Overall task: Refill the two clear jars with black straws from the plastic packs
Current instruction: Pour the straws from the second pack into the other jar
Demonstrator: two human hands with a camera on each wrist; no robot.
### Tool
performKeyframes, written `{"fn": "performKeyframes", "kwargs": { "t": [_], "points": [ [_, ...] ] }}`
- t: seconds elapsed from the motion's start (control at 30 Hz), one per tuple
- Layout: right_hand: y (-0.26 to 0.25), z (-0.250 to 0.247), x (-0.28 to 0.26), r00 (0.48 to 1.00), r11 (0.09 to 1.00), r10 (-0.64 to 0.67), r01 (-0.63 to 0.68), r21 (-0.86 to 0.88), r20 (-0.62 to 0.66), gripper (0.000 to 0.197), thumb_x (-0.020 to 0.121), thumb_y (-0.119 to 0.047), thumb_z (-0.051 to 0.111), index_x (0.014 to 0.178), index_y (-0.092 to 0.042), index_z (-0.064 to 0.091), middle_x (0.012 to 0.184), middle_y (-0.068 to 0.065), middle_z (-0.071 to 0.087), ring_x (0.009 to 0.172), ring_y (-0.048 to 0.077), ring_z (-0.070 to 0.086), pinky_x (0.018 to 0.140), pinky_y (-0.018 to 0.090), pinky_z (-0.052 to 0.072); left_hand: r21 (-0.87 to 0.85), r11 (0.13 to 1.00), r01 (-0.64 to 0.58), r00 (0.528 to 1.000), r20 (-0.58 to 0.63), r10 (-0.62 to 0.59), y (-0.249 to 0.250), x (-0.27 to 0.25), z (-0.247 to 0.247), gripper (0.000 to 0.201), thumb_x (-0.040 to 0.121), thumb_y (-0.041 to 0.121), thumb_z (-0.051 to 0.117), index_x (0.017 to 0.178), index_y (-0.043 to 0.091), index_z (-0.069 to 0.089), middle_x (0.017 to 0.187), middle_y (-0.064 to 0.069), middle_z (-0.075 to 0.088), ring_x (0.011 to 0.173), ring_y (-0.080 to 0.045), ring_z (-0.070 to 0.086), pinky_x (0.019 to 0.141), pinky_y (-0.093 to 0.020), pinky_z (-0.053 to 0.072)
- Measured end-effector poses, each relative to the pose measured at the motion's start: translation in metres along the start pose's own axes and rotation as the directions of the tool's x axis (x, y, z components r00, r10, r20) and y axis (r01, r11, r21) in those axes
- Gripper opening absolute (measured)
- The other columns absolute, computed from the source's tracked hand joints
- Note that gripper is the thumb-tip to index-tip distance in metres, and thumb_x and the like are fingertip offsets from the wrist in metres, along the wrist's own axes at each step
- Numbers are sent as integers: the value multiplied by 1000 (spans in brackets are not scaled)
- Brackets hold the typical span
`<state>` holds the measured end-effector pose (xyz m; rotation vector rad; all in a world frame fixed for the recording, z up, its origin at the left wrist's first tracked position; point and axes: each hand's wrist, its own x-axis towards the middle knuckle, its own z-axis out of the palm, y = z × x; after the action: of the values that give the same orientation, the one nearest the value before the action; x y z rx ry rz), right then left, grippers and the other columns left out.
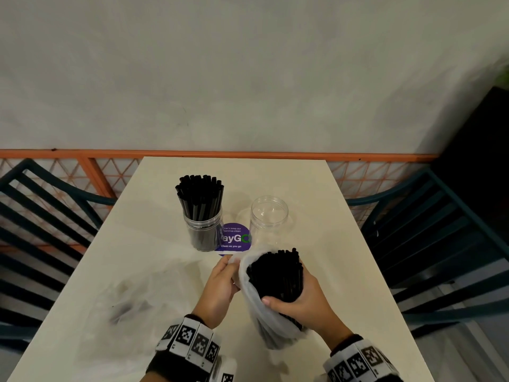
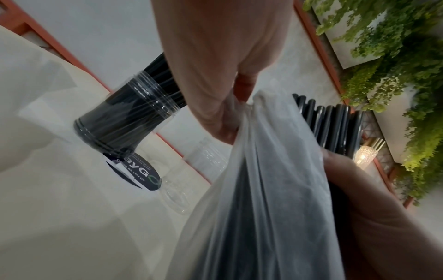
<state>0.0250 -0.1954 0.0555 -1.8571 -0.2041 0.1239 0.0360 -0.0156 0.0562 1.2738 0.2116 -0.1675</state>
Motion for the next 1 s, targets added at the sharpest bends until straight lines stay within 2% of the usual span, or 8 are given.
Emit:
{"fn": "performKeyframes", "kwargs": {
  "t": [0.17, 0.33, 0.43, 0.57, 0.63, 0.73, 0.83, 1.0],
  "points": [
    [-2, 0, 1, 998, 1000, 6, -5, -12, 57, 63, 61, -19, 86, 107, -38, 47, 105, -15, 63, 102, -10, 56, 79, 4, 44, 48, 999, -1, 995, 103, -4, 9, -4, 6, 30, 98, 23, 37, 97, 14, 66, 90, -1, 72, 90, -15, 67, 82, -30, 51],
    [-6, 5, 4, 996, 999, -50, 50, 2, 70, 63, 61, -14, 85, 107, -35, 47, 101, -15, 64, 104, -6, 57, 82, 6, 45, 54, 998, 28, 996, -82, -23, 8, 11, 17, 33, 96, 2, 27, 78, 5, 54, 50, 5, 65, 76, -17, 51, 58, -13, 48],
    [-7, 5, 6, 994, 996, -79, 76, 41, 72, 62, 61, -13, 85, 107, -33, 49, 106, -18, 63, 103, -1, 60, 83, 9, 45, 5, 1000, 16, 988, -156, -15, 2, 17, 19, 29, 96, 4, 30, 107, -3, 55, 73, -2, 62, 82, -13, 59, 56, -11, 47],
    [5, 5, 8, 994, 993, -97, 100, -65, 46, 76, 52, -37, 87, 112, -50, 41, 120, -22, 49, 117, -6, 44, 91, 4, 37, 62, 998, -21, 988, -149, 30, 0, 12, 14, 13, 94, 5, 41, 89, 8, 52, 83, -7, 60, 78, -18, 59, 60, -16, 50],
    [14, 2, 9, 993, 976, -74, 91, -196, 93, 91, 44, -56, 83, 118, -55, 29, 130, -24, 28, 125, -8, 24, 100, 3, 25, 21, 1000, -15, 989, -149, 18, 1, 11, 12, 11, 94, 7, 41, 102, 10, 48, 91, -12, 60, 85, -23, 58, 66, -23, 50],
    [35, -2, 8, 974, 943, 20, 56, -328, 224, 116, 39, -72, 77, 133, -46, 14, 139, -15, 21, 132, 4, 18, 113, 27, 22, -12, 1000, -16, 993, -116, 15, 4, 10, 4, 23, 97, 21, 38, 117, 27, 49, 111, -11, 64, 103, -25, 60, 84, -39, 50],
    [49, -4, 5, 953, 929, 69, 46, -366, 294, 126, 44, -61, 84, 141, -40, 6, 142, -11, 26, 133, 8, 27, 113, 36, 30, 84, 996, -24, 999, -36, 27, 12, 6, -2, 24, 92, 40, 38, 106, 35, 57, 116, 3, 62, 114, -14, 55, 100, -44, 42],
    [51, -15, 7, 953, 936, 181, -91, -339, 244, 126, 54, -46, 85, 144, -31, -2, 125, -3, 30, 119, 15, 39, 98, 20, 36, 3, 1000, -15, 999, -32, 15, 14, 6, -6, 12, 94, 21, 43, 97, 21, 55, 103, -12, 62, 96, -23, 59, 82, -42, 45]
  ]
}}
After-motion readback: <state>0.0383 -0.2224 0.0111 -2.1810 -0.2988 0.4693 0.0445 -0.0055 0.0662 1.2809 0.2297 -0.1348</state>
